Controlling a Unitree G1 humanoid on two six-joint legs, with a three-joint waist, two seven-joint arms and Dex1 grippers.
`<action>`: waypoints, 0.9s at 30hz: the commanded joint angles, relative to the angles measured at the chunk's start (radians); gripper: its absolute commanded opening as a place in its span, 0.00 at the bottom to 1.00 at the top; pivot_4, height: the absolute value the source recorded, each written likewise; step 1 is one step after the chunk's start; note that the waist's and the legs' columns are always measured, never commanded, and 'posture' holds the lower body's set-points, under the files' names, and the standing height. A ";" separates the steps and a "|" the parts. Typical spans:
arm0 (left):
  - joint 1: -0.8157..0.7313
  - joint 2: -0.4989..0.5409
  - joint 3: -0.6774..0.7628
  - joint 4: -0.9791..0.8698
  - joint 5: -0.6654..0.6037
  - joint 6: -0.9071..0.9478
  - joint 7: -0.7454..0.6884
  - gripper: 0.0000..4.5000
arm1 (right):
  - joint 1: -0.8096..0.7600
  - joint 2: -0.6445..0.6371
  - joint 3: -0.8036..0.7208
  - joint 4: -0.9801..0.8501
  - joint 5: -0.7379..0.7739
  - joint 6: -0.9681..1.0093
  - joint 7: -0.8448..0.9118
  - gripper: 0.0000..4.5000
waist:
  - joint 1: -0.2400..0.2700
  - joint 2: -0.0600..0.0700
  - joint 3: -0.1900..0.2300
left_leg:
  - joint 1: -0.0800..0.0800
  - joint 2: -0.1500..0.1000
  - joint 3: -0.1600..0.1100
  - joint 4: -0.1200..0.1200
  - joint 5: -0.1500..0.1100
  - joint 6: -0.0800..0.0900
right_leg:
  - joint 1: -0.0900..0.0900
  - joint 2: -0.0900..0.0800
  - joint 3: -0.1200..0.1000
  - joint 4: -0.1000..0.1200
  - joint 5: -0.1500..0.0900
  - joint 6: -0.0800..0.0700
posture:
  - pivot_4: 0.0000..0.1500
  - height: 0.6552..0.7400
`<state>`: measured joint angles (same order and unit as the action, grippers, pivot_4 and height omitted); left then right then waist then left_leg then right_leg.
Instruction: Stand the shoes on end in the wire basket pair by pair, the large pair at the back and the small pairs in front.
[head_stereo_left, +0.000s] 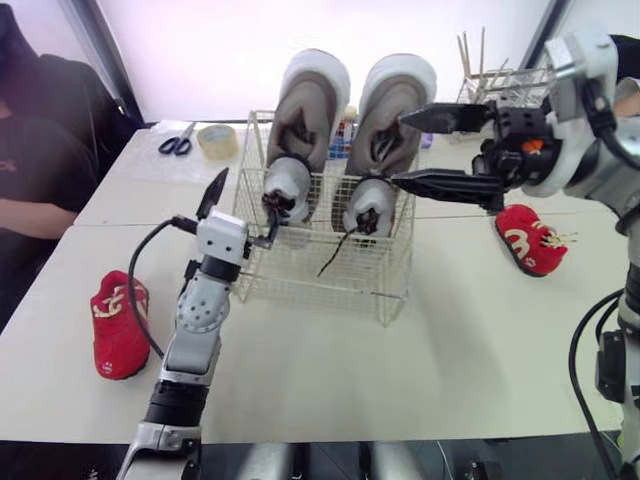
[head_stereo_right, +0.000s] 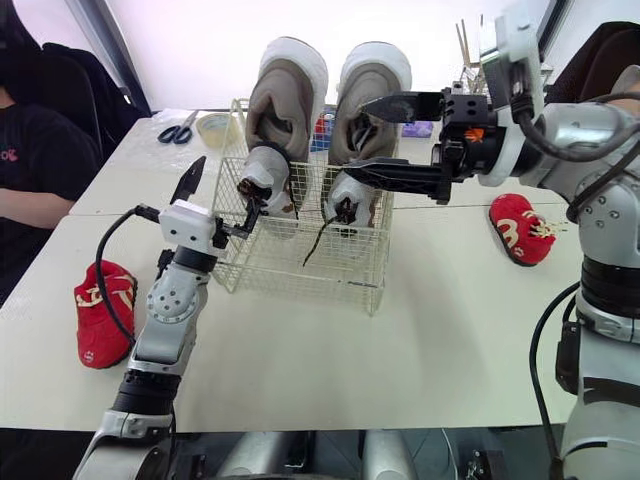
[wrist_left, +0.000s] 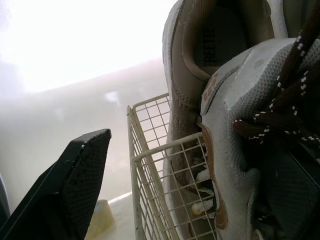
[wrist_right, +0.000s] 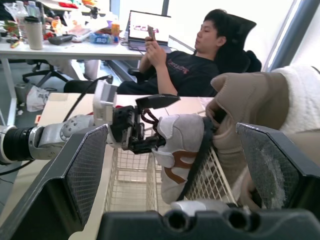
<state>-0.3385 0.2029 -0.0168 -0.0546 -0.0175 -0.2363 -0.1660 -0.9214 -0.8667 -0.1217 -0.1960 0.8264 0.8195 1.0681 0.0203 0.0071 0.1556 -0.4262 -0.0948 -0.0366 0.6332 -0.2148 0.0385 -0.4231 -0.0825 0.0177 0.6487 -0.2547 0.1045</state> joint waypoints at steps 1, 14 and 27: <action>-0.027 -0.002 0.005 -0.057 -0.043 0.104 -0.024 1.00 | -0.034 0.001 -0.015 -0.007 -0.004 -0.025 0.007 1.00 | 0.005 0.000 0.000 | 0.000 0.000 0.000 0.000 0.000 0.000 | 0.000 0.000 0.000 0.000 0.000 0.000 | 1.00 1.00; -0.042 0.052 0.044 -0.282 -0.186 0.438 -0.102 1.00 | -0.026 0.016 -0.017 -0.011 -0.010 -0.036 -0.002 1.00 | 0.019 -0.003 0.002 | -0.002 0.000 0.001 0.000 0.000 0.000 | -0.001 0.000 0.000 -0.003 0.000 0.000 | 1.00 1.00; -0.022 0.187 0.223 -0.552 -0.526 0.992 -0.108 1.00 | -0.026 0.033 -0.014 0.002 -0.026 -0.049 0.006 1.00 | 0.016 -0.010 0.006 | -0.002 0.000 0.001 -0.002 0.000 0.000 | -0.002 0.000 0.000 -0.003 0.000 0.000 | 1.00 1.00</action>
<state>-0.3611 0.3681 0.1637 -0.5449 -0.4900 0.7122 -0.2648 -0.9214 -0.8330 -0.1213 -0.1904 0.7983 0.7897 1.0697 0.0367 -0.0031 0.1620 -0.4278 -0.0945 -0.0359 0.6317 -0.2150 0.0383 -0.4251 -0.0822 0.0181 0.6459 -0.2546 0.1041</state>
